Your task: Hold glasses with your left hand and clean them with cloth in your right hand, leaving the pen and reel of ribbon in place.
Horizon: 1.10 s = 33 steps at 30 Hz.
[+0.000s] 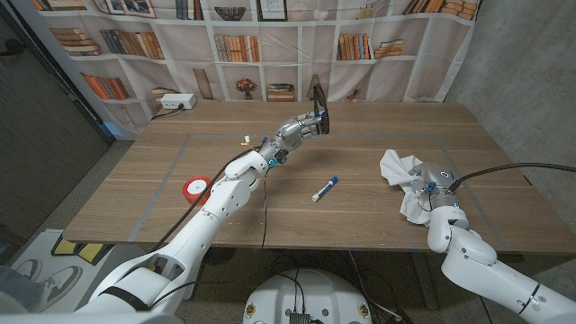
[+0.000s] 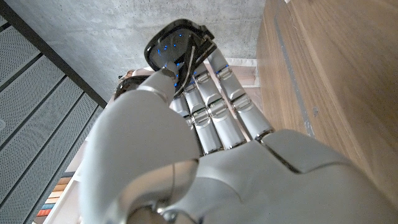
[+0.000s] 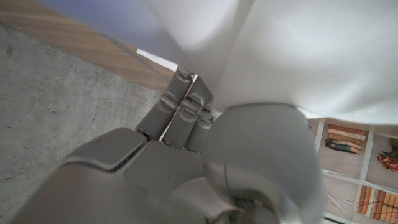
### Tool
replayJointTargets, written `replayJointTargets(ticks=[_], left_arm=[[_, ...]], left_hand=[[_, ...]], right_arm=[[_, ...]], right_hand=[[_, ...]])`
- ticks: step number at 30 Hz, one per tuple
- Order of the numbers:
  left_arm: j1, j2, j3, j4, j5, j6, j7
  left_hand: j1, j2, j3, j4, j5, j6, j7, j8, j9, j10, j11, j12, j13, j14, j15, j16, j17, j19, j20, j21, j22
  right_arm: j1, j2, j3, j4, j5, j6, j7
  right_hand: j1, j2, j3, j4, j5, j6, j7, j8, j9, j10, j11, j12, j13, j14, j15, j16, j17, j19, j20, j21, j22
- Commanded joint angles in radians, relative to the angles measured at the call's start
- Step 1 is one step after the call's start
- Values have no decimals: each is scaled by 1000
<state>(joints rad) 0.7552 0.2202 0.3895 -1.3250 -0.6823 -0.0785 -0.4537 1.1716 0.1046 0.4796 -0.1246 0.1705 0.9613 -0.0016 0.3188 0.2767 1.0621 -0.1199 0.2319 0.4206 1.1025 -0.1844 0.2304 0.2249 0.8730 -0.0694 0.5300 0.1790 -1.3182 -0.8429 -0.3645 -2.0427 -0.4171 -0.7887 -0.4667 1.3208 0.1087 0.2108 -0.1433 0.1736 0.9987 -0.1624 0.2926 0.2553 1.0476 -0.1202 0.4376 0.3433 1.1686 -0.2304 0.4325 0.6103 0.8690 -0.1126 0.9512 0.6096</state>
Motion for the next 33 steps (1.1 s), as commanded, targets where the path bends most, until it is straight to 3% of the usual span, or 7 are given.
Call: replayJointTargets(ticks=[1,6,12,22,33], left_arm=[[-1,0,6,-10,8,11,12],[2,3,8,-23,13,15,22],[5,7,11,-30,15,13,25],[15,13,11,-43,13,21,39],[18,33,26,-85,35,42,71]], left_hand=[[-4,4,9,3,4,30,33,2,2,6,-2,-1,2,17,-20,5,3,-5,-2,6,6],[-4,4,10,3,4,31,32,3,2,6,-2,-2,3,16,-21,5,3,-5,-2,7,6],[-5,4,12,2,4,33,33,3,2,5,-3,-3,4,16,-20,5,3,-6,-1,8,6],[-4,4,14,2,4,31,34,3,3,7,-2,-3,6,18,-20,6,3,-7,-1,9,5],[-5,3,16,1,4,30,34,2,3,6,1,-5,8,18,-20,6,3,-7,-1,11,5]], right_arm=[[-103,61,186,-29,190,151,-105],[-123,74,216,-22,234,225,-134],[-126,111,212,-1,224,299,-227],[-148,147,284,15,364,483,-189],[-141,196,301,16,406,621,-213]], right_hand=[[0,8,-3,3,7,1,6,2,3,62,-56,7,122,9,0,4,4,-2,-115,7,1],[-1,8,-4,3,7,0,6,2,5,66,-56,8,127,12,1,4,7,-3,-115,11,0],[-3,9,-4,4,7,0,4,2,6,68,-56,9,132,15,3,4,9,-7,-116,11,-2],[-6,11,-4,6,7,1,2,1,6,73,-58,11,138,18,3,2,11,-7,-116,14,-4],[-10,10,-4,8,7,4,2,2,6,76,-59,12,146,15,6,-4,10,-12,-117,12,-11]])
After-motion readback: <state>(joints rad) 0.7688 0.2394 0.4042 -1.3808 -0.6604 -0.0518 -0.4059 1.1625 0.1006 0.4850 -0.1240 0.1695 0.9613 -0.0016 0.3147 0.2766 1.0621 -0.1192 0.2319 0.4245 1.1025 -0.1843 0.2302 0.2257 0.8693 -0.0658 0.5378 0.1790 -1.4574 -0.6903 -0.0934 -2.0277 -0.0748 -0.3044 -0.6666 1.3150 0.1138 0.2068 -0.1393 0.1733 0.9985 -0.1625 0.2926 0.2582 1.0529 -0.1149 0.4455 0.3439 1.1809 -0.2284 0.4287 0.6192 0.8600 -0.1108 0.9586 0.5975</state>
